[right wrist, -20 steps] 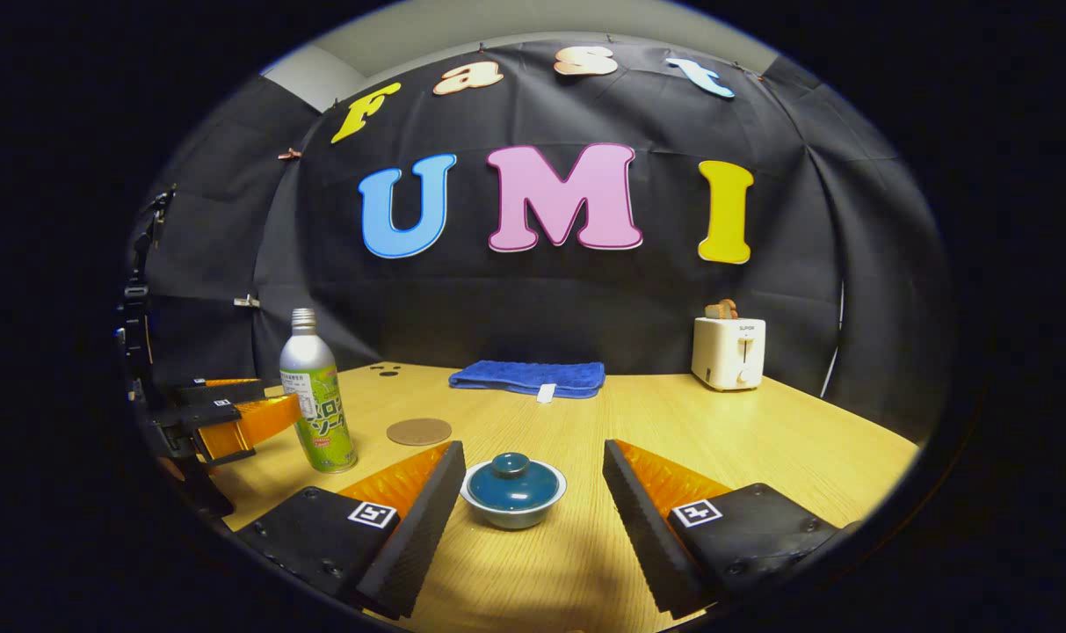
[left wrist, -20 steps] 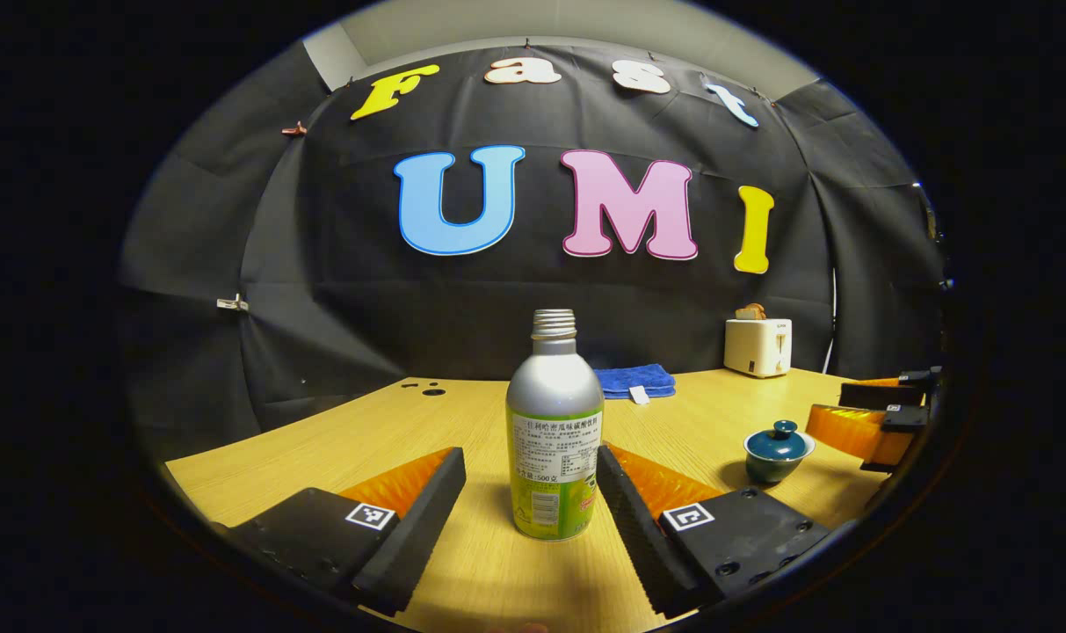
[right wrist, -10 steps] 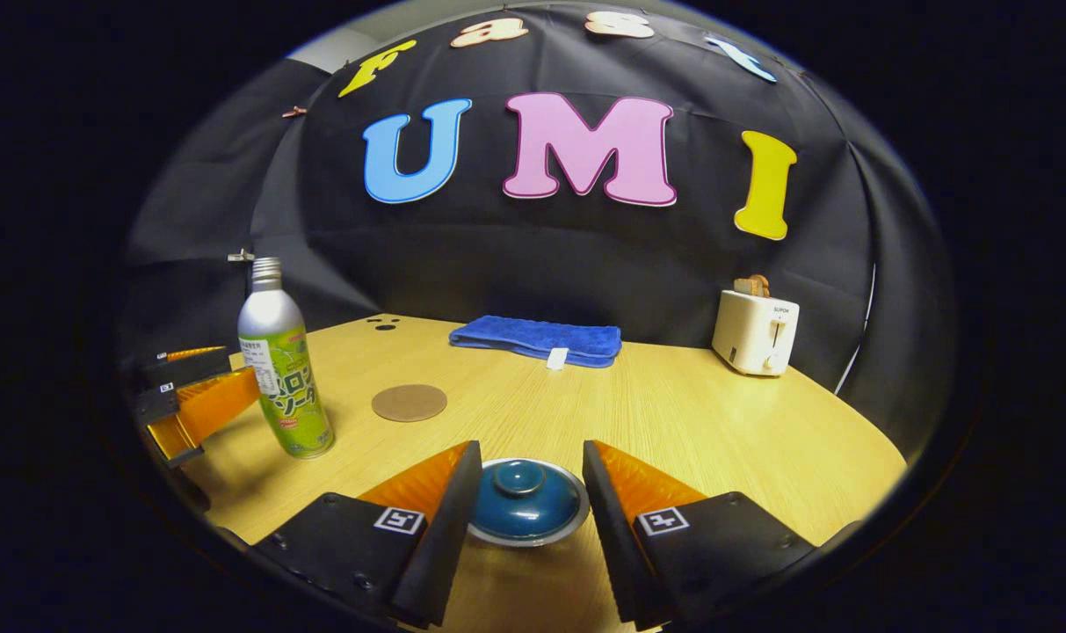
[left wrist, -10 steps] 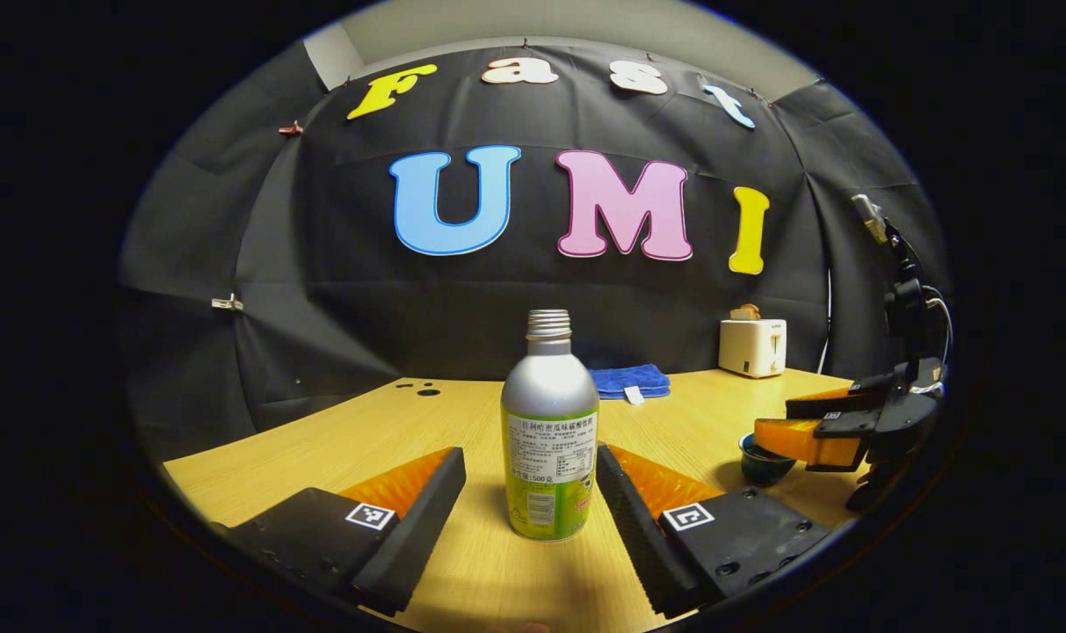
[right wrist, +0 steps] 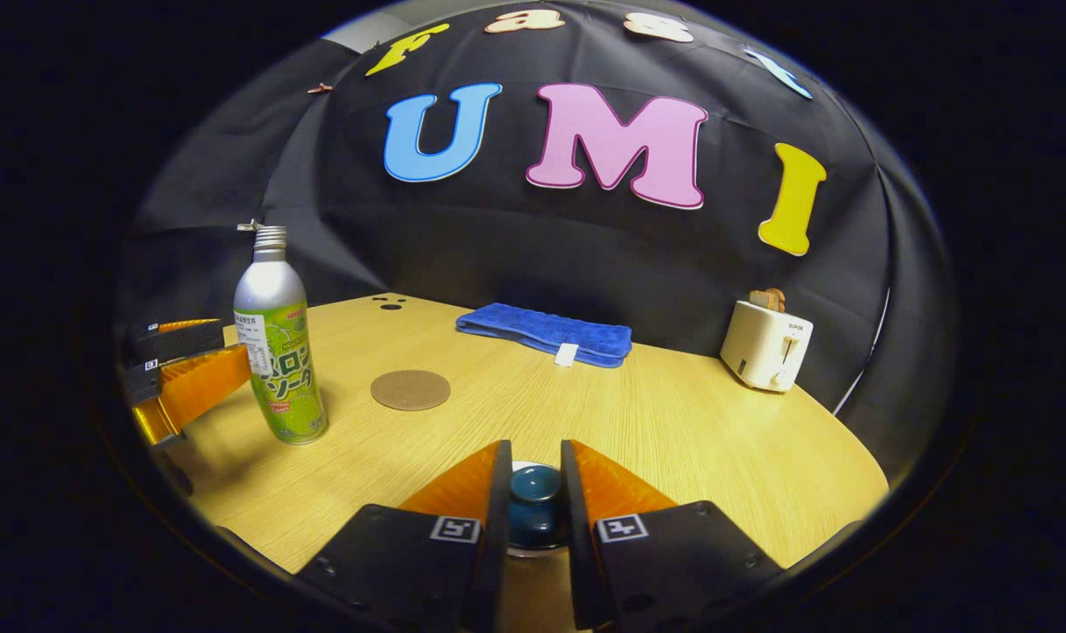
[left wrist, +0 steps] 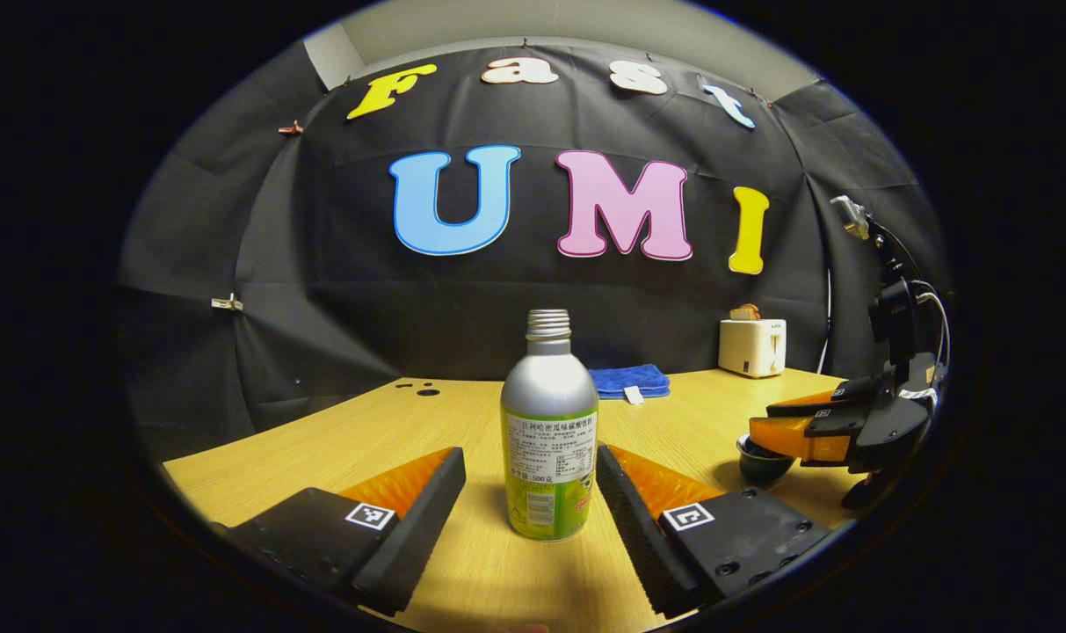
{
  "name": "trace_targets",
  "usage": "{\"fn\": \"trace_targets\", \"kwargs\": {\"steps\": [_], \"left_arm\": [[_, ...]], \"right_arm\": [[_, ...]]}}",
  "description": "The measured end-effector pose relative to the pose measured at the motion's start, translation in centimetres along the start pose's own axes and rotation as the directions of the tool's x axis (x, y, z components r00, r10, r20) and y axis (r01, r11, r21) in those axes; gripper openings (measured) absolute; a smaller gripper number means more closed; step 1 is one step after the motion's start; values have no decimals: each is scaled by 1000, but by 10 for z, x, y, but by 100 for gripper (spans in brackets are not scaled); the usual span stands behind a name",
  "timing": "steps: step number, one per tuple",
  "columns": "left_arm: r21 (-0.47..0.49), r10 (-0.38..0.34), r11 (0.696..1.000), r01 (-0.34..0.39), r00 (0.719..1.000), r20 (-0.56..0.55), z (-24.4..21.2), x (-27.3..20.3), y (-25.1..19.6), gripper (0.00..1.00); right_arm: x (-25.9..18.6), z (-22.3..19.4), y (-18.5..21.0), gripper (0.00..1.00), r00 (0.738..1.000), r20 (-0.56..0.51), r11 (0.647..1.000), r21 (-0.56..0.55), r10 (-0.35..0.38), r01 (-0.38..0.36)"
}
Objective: Open the teacup lid with one hand, grasp the water bottle and pour water into the teacup with the other hand; after pouring, place the water bottle on the coaster and then close the teacup lid.
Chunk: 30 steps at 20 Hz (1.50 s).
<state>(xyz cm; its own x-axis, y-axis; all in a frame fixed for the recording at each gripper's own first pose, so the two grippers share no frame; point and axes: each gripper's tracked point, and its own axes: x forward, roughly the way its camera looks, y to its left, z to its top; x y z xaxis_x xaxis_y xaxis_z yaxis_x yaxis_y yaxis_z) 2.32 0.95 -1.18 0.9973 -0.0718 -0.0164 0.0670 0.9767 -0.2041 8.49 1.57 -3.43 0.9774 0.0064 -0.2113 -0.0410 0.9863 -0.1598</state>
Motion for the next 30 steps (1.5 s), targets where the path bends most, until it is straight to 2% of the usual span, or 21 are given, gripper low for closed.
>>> {"fn": "trace_targets", "kwargs": {"steps": [7, 12, 16, 19, 22, 25, 27, 28, 29, 30], "left_arm": [[0, -29, 1000, 29, 1000, 4, 2, 1, -5, 95], [-4, -39, 999, 39, 999, 4, 1, 17, -2, 95], [-20, -96, 995, 97, 995, 19, 6, 33, -9, 95], [-18, -92, 996, 92, 996, 7, 3, 49, -6, 95], [0, -88, 996, 88, 996, 3, 4, 68, -5, 96], [2, -84, 997, 84, 996, 5, 2, 79, -6, 96], [2, -78, 997, 78, 997, 4, 1, 85, -5, 92], [2, -69, 998, 69, 998, 3, 2, 86, -3, 85], [2, -68, 998, 68, 998, 4, 3, 86, -3, 84], [4, -70, 998, 70, 998, 2, 4, 87, -5, 83]], "right_arm": [[-8, 7, -4, 28, 998, 40, 996, 75, 39, -42], [-31, 42, -18, 28, 990, 135, 994, 97, 31, -44], [-44, 45, -38, 28, 980, 199, 993, 112, 10, -33], [-38, 18, -51, 28, 990, 139, 990, 138, 1, -20], [-36, 9, -67, 28, 991, 129, 985, 173, -21, -2], [-33, 3, -79, 28, 991, 128, 987, 160, -45, 24], [-34, 3, -83, 28, 990, 133, 985, 170, -40, 17], [-33, 1, -84, 28, 990, 135, 984, 179, -42, 17], [-32, 2, -85, 23, 989, 140, 983, 181, -43, 17], [-31, 3, -86, 28, 989, 145, 984, 179, -44, 18]]}}
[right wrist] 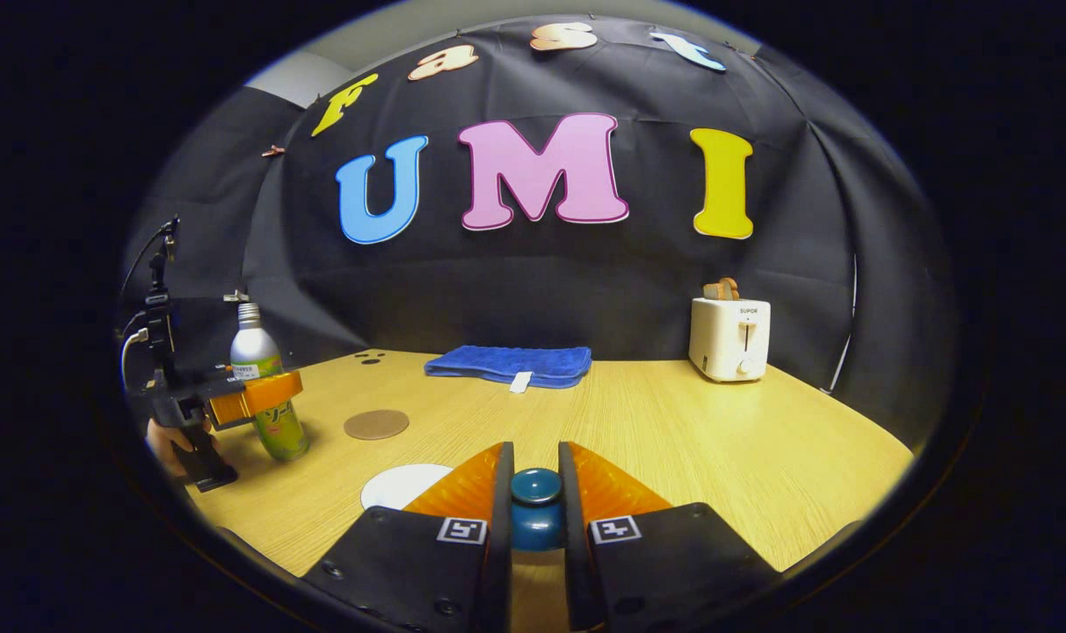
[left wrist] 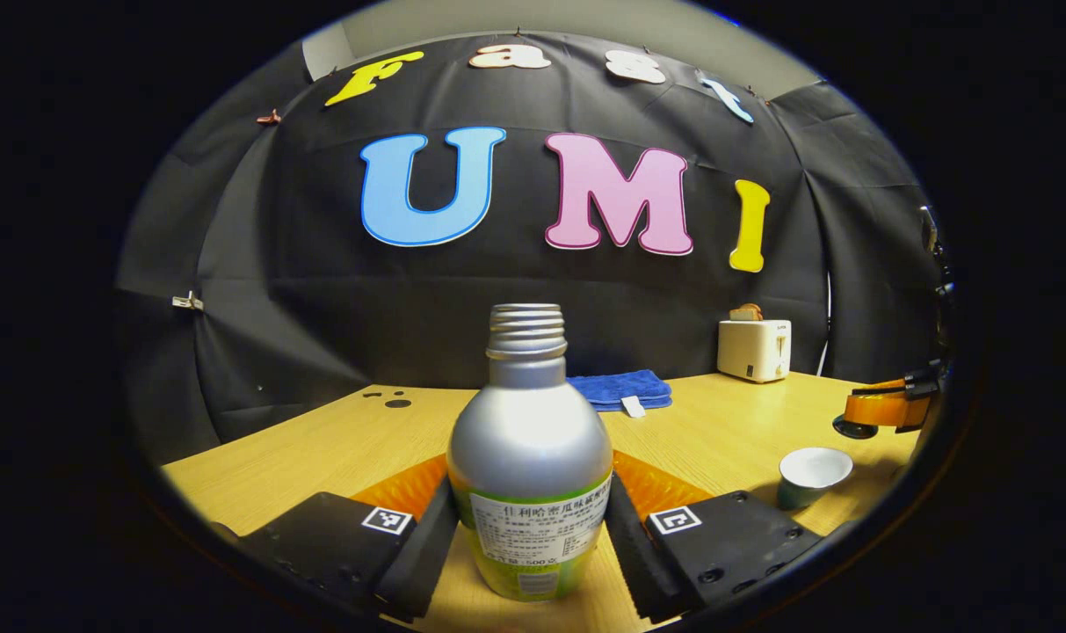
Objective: Open the teacup lid with one hand, grasp the water bottle and pour water into the teacup with the other hand; after pouring, place the water bottle on the coaster and then close the teacup lid.
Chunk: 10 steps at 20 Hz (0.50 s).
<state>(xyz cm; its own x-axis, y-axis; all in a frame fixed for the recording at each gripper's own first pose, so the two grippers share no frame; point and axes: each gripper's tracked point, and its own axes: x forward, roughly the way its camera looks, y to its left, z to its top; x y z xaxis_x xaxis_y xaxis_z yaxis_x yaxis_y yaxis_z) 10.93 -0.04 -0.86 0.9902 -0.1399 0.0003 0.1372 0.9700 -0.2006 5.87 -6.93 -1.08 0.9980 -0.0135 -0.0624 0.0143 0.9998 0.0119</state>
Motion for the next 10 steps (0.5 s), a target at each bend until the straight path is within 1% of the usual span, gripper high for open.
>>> {"fn": "trace_targets", "kwargs": {"steps": [2, 3, 5, 6, 7, 8, 9, 10], "left_arm": [[19, -4, 1000, 4, 1000, -6, 0, 0, -3, 81], [45, -16, 999, 17, 1000, -15, 0, 1, -9, 81], [132, -30, 991, 32, 999, -11, 11, -1, -20, 81], [186, -29, 982, 30, 1000, -4, 17, -4, -23, 81], [243, -31, 970, 30, 1000, 0, 23, -4, -26, 81], [300, -47, 953, 47, 999, -7, 28, -3, -35, 81], [359, -62, 931, 63, 998, -15, 32, 0, -43, 81], [420, -76, 904, 79, 997, -25, 35, 3, -51, 81]], "right_arm": [[-1, 2, -1, 28, 1000, 15, 1000, 1, 5, -5], [-1, 4, -2, 28, 1000, 24, 1000, 3, 4, -4], [-1, 6, -4, 28, 999, 41, 1000, -4, 9, -9], [-1, 8, -5, 28, 999, 51, 1000, -5, 9, -8], [-1, 10, -7, 28, 998, 63, 1000, -3, 8, -8], [-3, 13, -8, 28, 997, 74, 1000, 2, 9, -10], [-4, 11, -11, 28, 997, 78, 1000, -15, 2, -1], [-4, 13, -13, 28, 996, 87, 1000, -4, 0, 1]]}}
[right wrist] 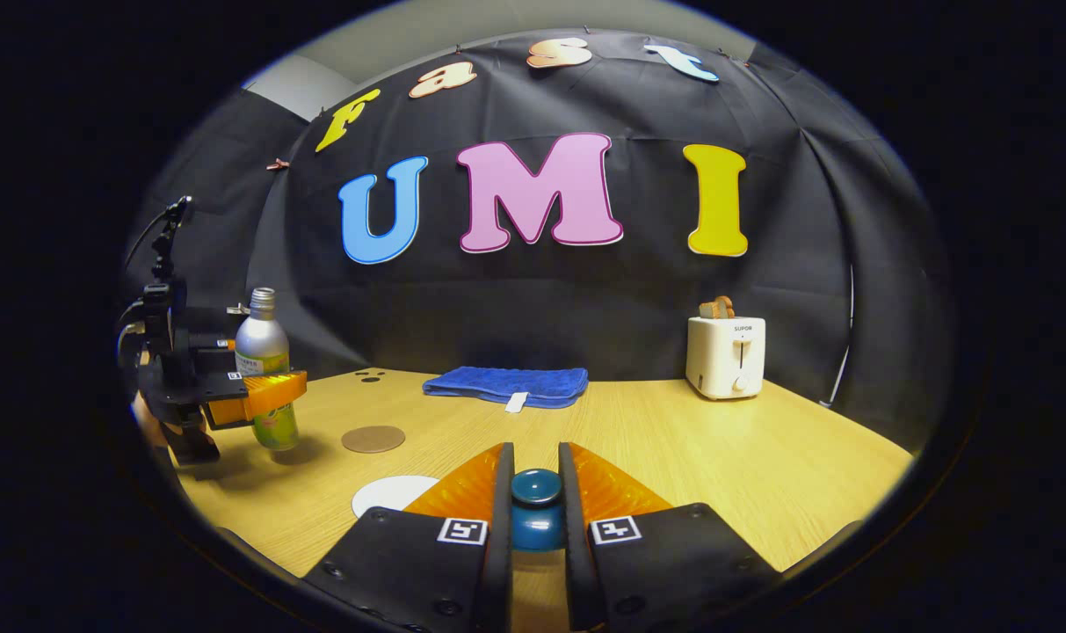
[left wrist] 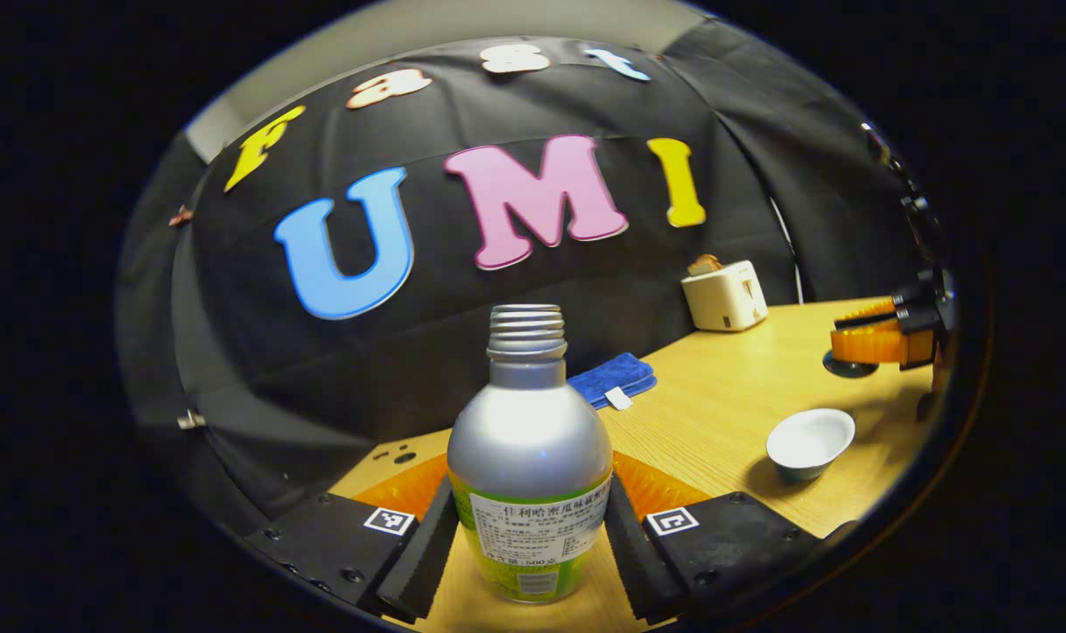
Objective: Open the teacup lid with one hand, grasp the water bottle and pour water into the teacup with the other hand; after pouring, place the water bottle on the coaster and then close the teacup lid.
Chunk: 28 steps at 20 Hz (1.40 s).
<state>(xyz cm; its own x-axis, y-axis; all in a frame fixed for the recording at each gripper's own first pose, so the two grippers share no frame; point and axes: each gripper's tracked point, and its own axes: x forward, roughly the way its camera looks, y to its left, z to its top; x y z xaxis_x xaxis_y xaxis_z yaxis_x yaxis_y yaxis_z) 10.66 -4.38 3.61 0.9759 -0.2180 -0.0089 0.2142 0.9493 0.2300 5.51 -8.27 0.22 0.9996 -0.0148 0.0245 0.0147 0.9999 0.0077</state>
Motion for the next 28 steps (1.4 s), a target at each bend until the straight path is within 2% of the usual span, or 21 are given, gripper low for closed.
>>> {"fn": "trace_targets", "kwargs": {"steps": [2, 5, 8, 11, 17, 20, 24, 28], "left_arm": [[143, -32, 989, 34, 999, -16, 3, 4, -15, 81], [343, -84, 935, 88, 996, -29, 8, 12, -37, 79], [542, -124, 829, 136, 991, -59, 7, 17, -58, 81], [672, -159, 716, 190, 981, -108, -6, 18, -71, 81], [835, -191, 497, 235, 969, -159, -15, 28, -82, 81], [870, -200, 421, 255, 962, -185, -13, 35, -86, 81], [927, -202, 280, 252, 959, -199, -5, 38, -91, 81], [943, -191, 189, 272, 953, -237, -8, 34, -87, 81]], "right_arm": [[-2, 1, -7, 28, 1000, 0, 1000, -3, -9, 9], [-2, 1, -21, 28, 999, 1, 999, -4, -36, 36], [-1, 1, -34, 28, 998, 2, 998, -6, -58, 58], [0, 1, -48, 28, 997, 2, 997, -7, -83, 83], [0, 1, -53, 28, 997, 3, 997, -8, -81, 81], [0, 2, -52, 28, 997, 4, 997, -9, -81, 81], [0, 2, -57, 28, 995, 4, 995, -9, -102, 102], [0, 2, -57, 28, 995, 4, 995, -9, -102, 102]]}}
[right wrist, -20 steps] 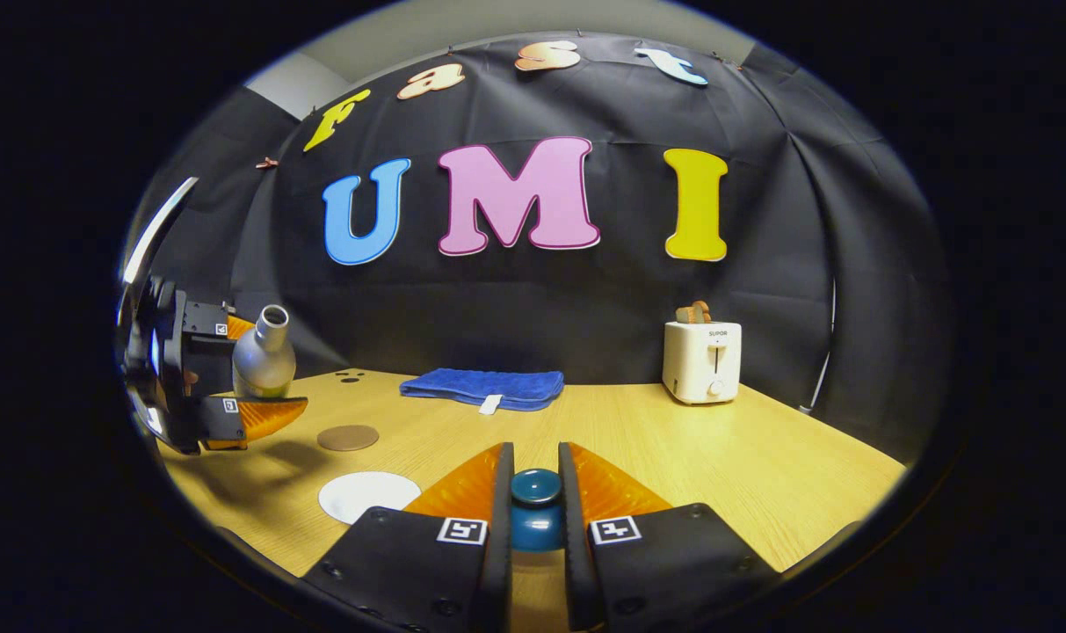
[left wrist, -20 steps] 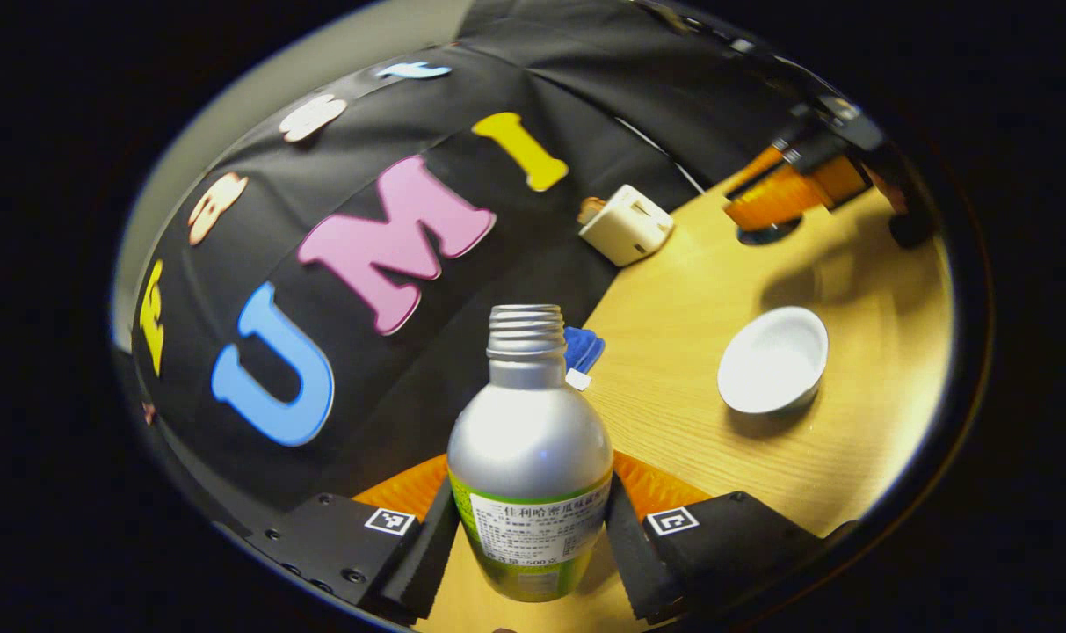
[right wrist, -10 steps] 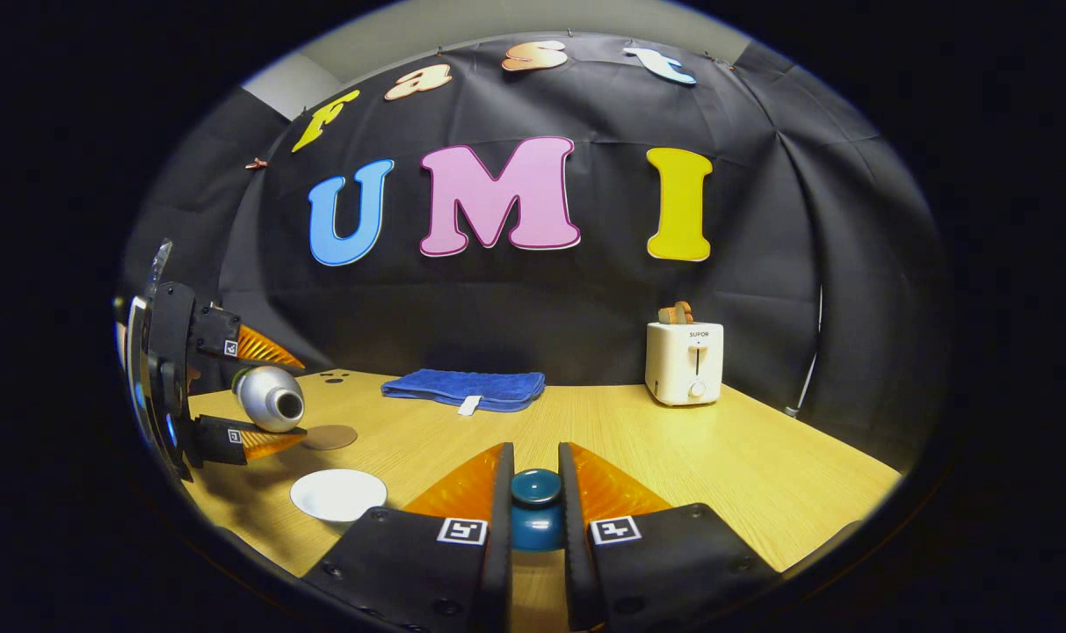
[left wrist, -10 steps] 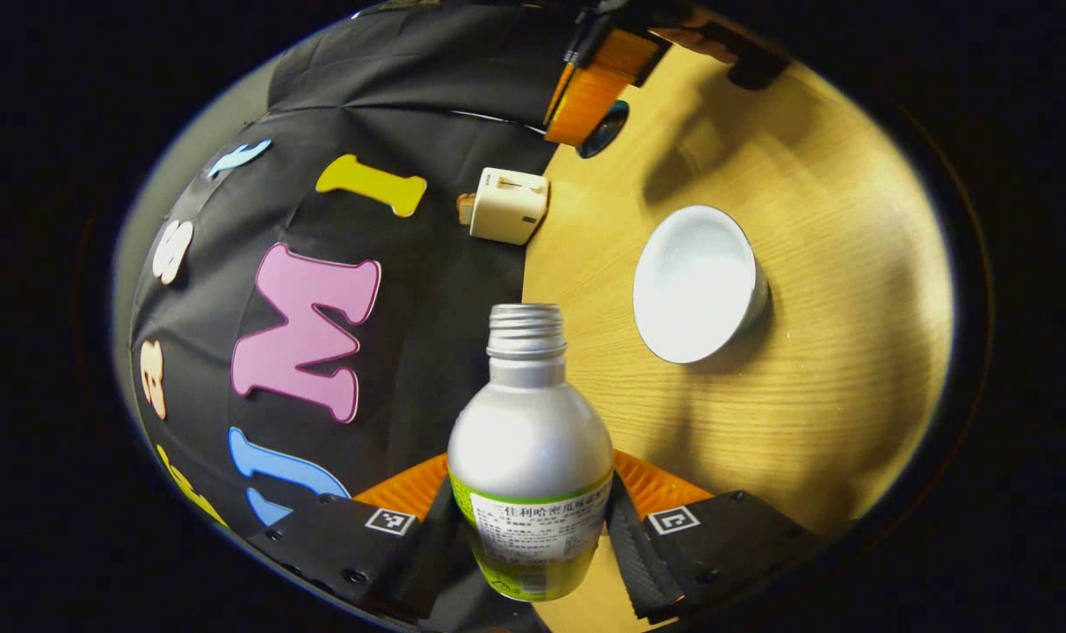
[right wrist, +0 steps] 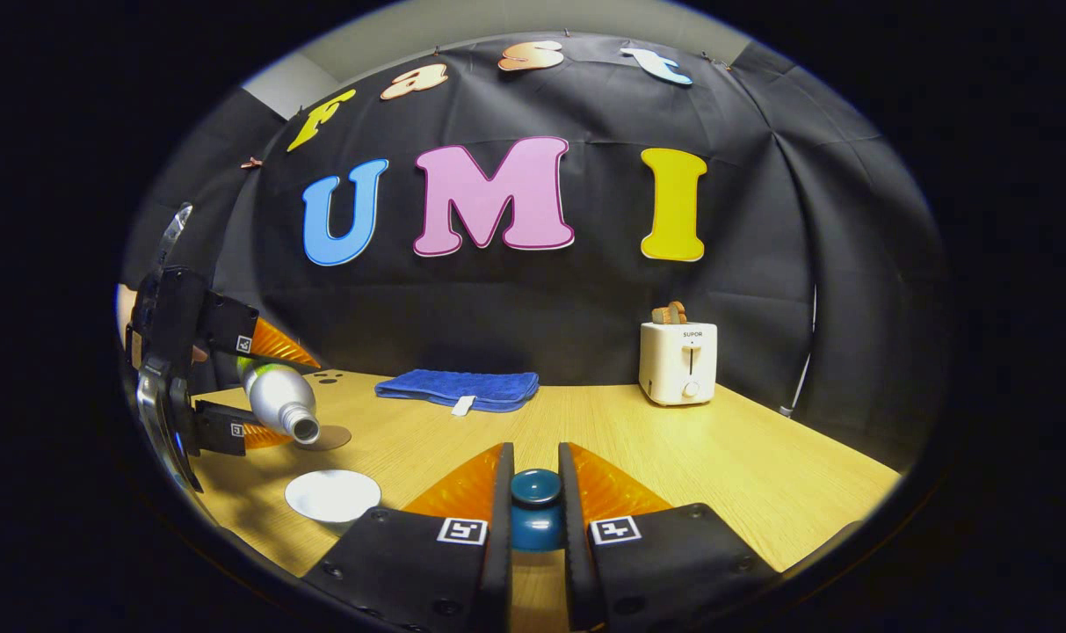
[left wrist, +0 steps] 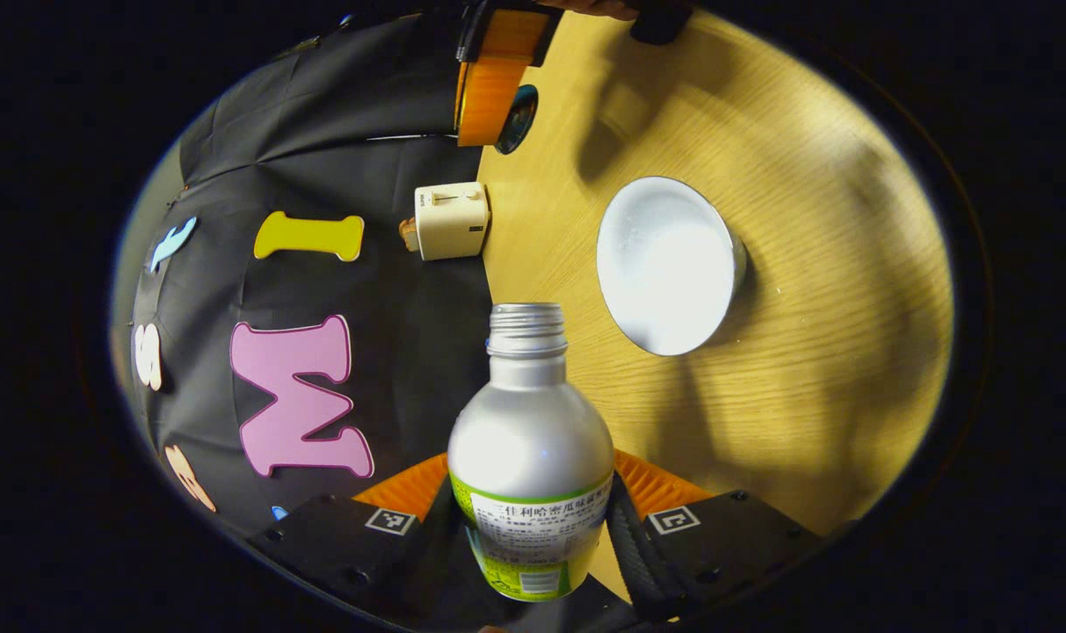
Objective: Open the teacup lid with one hand, grasp the water bottle and pour water into the teacup with the other hand; after pouring, place the water bottle on the coaster and then close the teacup lid.
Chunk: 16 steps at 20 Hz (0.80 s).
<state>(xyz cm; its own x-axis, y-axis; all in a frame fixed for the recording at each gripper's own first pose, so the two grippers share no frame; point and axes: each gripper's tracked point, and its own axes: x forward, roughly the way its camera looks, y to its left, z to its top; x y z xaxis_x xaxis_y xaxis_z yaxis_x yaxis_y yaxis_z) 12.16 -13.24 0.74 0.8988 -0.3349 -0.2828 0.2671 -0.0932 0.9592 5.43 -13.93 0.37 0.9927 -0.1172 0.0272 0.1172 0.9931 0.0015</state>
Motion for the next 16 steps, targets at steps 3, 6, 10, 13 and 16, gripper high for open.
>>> {"fn": "trace_targets", "kwargs": {"steps": [3, 6, 10, 13, 16], "left_arm": [[76, -8, 997, 9, 1000, -12, -3, -1, 0, 81], [130, -17, 991, 20, 1000, -21, -6, -1, 2, 81], [164, -11, 986, 16, 999, -31, -7, -1, 2, 81], [188, -12, 982, 19, 999, -40, -9, 0, 2, 82], [231, -16, 972, 28, 999, -50, -10, -1, 2, 82]], "right_arm": [[0, -1, 1, 28, 1000, 1, 1000, 0, 3, -3], [-1, -1, 1, 28, 1000, 0, 1000, 1, 5, -5], [0, 0, 2, 28, 1000, 0, 1000, 1, 9, -9], [-1, 1, 2, 28, 1000, 1, 1000, 3, 12, -12], [-1, 1, 4, 28, 1000, 2, 1000, 4, 18, -18]]}}
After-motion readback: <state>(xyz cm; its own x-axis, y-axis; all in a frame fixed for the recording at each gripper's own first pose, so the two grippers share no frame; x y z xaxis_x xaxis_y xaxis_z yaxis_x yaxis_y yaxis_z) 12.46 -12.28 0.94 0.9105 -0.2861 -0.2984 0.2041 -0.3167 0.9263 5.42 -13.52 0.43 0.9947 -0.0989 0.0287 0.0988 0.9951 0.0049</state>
